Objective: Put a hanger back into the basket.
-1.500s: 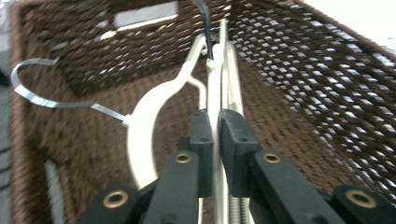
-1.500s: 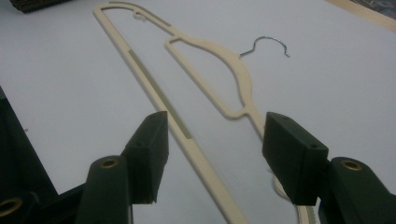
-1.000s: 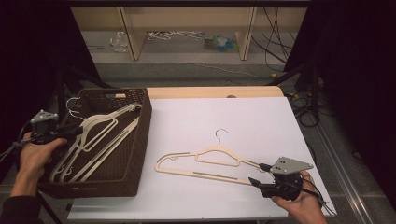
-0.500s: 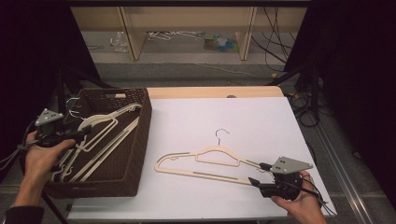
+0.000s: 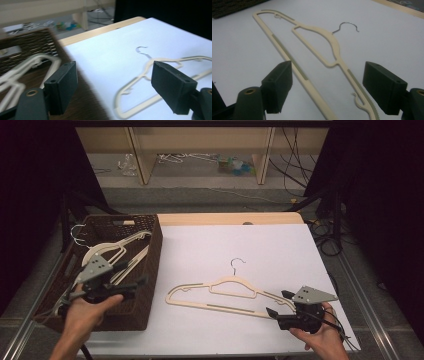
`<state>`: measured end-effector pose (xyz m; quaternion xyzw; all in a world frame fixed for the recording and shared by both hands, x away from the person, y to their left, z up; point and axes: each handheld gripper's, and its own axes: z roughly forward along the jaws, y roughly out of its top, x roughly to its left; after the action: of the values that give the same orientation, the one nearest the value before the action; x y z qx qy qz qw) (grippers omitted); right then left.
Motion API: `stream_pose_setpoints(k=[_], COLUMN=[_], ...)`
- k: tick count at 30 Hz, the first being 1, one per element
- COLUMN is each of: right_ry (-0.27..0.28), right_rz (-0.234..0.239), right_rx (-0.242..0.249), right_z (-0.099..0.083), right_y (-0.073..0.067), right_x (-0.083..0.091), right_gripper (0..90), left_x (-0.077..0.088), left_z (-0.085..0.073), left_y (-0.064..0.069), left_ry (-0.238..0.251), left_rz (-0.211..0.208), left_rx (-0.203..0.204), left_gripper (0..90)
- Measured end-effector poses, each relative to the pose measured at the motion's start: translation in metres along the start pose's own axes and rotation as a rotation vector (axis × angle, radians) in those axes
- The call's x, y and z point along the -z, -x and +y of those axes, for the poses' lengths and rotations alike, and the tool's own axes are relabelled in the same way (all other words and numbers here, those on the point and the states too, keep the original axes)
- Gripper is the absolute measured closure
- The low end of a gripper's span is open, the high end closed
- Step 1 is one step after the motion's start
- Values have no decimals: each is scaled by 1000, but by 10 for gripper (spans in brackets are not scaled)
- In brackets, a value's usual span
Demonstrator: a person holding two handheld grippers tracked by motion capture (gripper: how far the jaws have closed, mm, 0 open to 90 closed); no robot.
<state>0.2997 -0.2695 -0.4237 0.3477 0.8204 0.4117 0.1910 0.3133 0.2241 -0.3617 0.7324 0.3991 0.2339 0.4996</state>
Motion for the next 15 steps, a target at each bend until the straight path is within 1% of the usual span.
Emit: stream_pose_setpoints(k=[2,3,4,5,6,7,8,9,11,12,14,15], right_ry=[6,9,8,8,15,14,16,14,9,5,3,6], right_rz=[12,6,11,12,14,12,12,13,16,21,18,22], right_rx=[1,-3,-4,-10,-4,-2,1,1,1,1,6,9], right_z=[0,-1,-1,-1,-1,0,0,0,-1,-1,-1,-2], right_y=[1,1,0,0,0,-1,-1,-1,-1,-1,-1,0], right_x=[0,0,0,0,0,0,0,-1,-1,-1,-1,-2], right_gripper=[210,206,205,201,201,201,201,201,201,201,201,201], left_x=[-4,-5,-7,-9,-10,-12,-14,-16,-19,-21,-24,-25], left_z=[-3,-5,-6,-8,-10,-12,-14,-16,-21,-23,-29,-31], left_y=[13,20,26,33,39,44,49,53,60,62,68,70], left_ry=[9,14,17,18,17,17,12,8,1,-8,-16,-25], left_rz=[-27,-39,-56,-72,-86,-90,-99,-106,-116,-125,-134,-143], left_rx=[-14,-15,-27,-21,-32,-40,-60,-66,-60,-68,-62,-73], left_gripper=[206,204,204,204,203,201,201,200,200,198,197,196])
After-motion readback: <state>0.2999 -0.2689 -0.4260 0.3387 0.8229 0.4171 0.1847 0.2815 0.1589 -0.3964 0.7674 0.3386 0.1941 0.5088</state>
